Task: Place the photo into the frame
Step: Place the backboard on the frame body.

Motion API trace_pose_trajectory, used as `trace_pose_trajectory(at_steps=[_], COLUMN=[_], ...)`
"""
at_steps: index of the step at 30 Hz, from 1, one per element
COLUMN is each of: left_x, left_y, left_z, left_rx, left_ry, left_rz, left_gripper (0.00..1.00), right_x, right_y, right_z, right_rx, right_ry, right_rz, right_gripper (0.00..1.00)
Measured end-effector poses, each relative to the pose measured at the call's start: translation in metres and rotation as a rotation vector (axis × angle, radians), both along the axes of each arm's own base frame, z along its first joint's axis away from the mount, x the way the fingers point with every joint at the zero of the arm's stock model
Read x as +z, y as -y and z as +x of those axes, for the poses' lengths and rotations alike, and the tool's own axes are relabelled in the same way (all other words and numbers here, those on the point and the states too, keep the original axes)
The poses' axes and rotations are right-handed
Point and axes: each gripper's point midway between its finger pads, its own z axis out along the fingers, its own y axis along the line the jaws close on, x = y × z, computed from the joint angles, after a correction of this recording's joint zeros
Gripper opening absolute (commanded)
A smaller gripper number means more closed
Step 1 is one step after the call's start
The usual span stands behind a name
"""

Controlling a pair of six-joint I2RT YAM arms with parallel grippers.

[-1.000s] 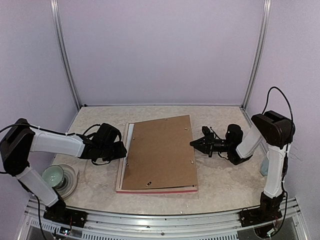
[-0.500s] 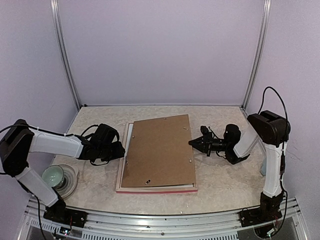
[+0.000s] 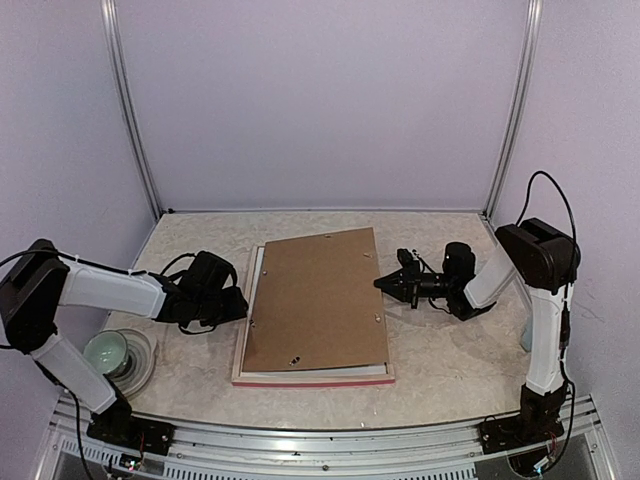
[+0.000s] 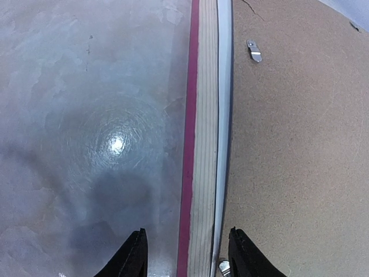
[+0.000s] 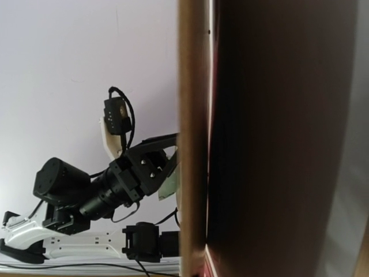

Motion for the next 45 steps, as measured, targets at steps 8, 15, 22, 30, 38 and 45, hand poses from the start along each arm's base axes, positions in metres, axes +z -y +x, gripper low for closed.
trace_pose_trajectory(at_steps=[8, 15, 22, 30, 38, 45], left_x=[-0.003, -0.002, -0.004, -0.003, -0.002, -0.002], left_y=[-0.002, 0.0, -0.002, 0.0, 0.002, 0.002], left_z=[-0.001, 0.0, 0.0, 0.0, 0.0, 0.001], left_rx=[0.006, 0.01, 0.014, 0.011, 0.008, 0.008], left_ry=[-0.002, 0.004, 0.001, 0.002, 0.005, 0.007], left_rz=[-0.012, -0.028, -0.029, -0.038, -0.048, -0.053], left_gripper=[0.48, 0.48, 0.48, 0.48, 0.48, 0.48], right_x=[-0.005, 0.0, 0.001, 0.003, -0.002, -0.009], right_y=[-0.001, -0.004, -0.005, -0.004, -0.003, -0.003], right_z=[0.002, 0.004, 0.004, -0.001, -0.003, -0.003], right_rx=[0.012, 0.03, 0.041, 0.052, 0.052, 0.05], right_ry=[-0.002, 0.006, -0.002, -0.014, -0.022, -0.035], right_rz=[-0.008, -0.001, 0.004, 0.014, 0.006, -0.014], right_gripper=[0.0, 0.0, 0.0, 0.0, 0.0, 0.01])
